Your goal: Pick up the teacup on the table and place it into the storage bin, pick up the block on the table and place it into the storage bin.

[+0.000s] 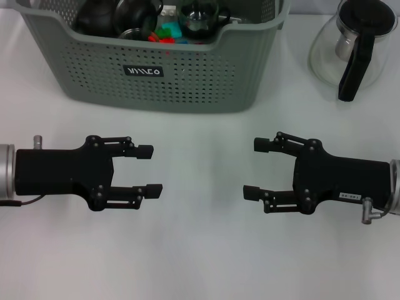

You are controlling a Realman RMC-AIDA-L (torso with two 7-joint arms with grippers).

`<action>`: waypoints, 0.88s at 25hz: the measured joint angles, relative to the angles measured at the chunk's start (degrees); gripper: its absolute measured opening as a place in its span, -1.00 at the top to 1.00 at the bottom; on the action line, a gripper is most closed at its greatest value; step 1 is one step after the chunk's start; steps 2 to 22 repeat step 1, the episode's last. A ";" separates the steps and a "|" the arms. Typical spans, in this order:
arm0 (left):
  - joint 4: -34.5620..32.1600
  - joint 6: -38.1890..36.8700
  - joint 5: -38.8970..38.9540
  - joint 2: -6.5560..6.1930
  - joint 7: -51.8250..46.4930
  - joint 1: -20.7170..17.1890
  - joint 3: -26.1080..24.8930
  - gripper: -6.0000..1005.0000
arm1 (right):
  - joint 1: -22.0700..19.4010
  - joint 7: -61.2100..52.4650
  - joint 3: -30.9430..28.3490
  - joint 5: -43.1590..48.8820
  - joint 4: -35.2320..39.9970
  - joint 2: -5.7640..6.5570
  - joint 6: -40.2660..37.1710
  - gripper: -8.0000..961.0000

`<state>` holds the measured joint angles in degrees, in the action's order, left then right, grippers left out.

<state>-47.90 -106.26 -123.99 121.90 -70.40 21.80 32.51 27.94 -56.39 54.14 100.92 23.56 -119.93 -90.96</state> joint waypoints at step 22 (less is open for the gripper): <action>0.00 -0.02 0.00 0.00 0.00 0.00 0.00 -0.46 | 0.00 0.00 0.00 0.02 0.00 -0.03 0.02 -0.97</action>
